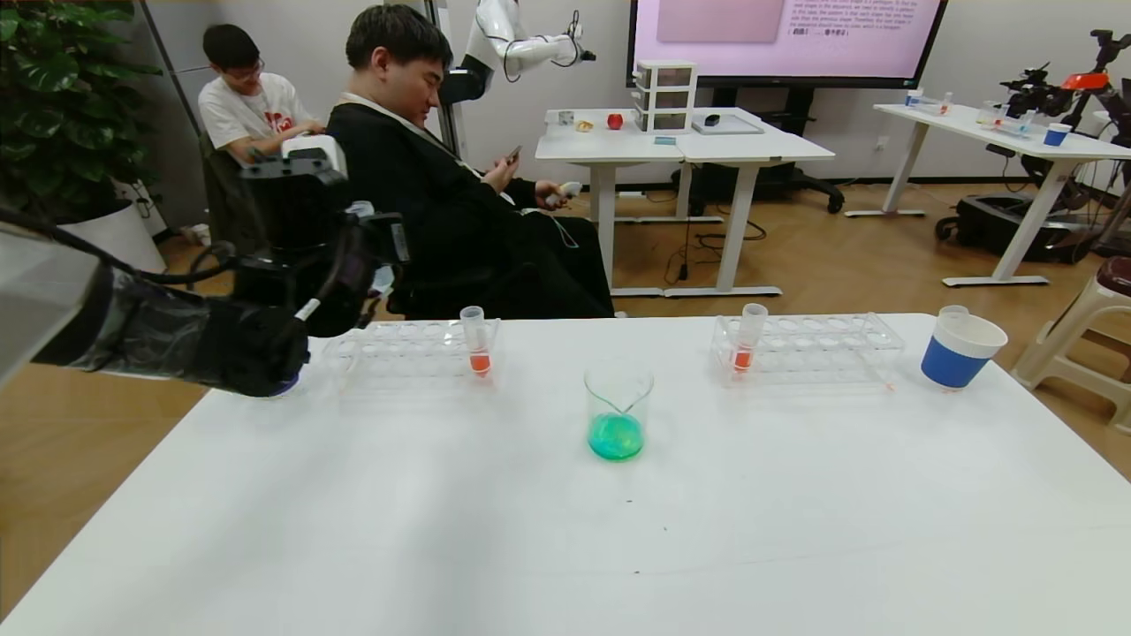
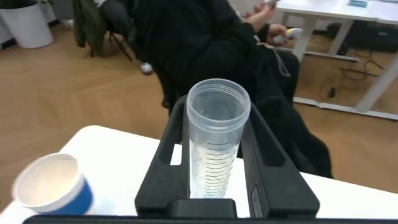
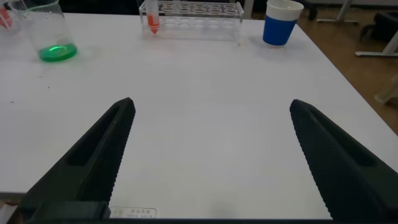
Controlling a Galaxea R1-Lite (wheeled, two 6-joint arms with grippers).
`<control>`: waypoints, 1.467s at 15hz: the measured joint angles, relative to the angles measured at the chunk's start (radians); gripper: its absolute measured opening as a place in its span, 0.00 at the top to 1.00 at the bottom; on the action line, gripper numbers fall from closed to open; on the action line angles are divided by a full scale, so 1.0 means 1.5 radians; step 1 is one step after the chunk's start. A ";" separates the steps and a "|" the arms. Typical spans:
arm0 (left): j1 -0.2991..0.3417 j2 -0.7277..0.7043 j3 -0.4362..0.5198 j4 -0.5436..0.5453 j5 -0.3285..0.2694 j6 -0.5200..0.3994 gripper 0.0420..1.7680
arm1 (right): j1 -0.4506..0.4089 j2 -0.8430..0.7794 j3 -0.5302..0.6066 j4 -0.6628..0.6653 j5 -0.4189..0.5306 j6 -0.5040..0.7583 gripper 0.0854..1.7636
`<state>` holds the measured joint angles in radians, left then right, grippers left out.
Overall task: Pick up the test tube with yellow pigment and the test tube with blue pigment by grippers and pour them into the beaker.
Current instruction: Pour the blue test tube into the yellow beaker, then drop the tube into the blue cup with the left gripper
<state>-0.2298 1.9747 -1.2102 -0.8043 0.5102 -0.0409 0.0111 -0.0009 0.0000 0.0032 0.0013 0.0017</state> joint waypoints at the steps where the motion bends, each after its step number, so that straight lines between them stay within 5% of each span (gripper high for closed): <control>1: 0.042 -0.007 0.016 -0.007 -0.024 0.000 0.74 | 0.000 0.000 0.000 0.000 0.000 0.000 0.02; 5: 0.186 -0.015 0.042 -0.024 -0.094 0.000 0.74 | 0.000 0.000 0.000 0.000 0.000 0.000 0.02; 8: 0.248 0.004 0.036 -0.025 -0.118 0.000 0.74 | 0.000 0.000 0.000 0.000 0.000 0.000 0.02; 22: 0.266 0.147 0.030 -0.150 -0.113 -0.004 0.74 | 0.000 0.000 0.000 0.000 0.000 0.000 0.02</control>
<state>0.1694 2.1955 -1.1651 -1.0285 0.3411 -0.0466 0.0109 -0.0009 0.0000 0.0032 0.0013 0.0017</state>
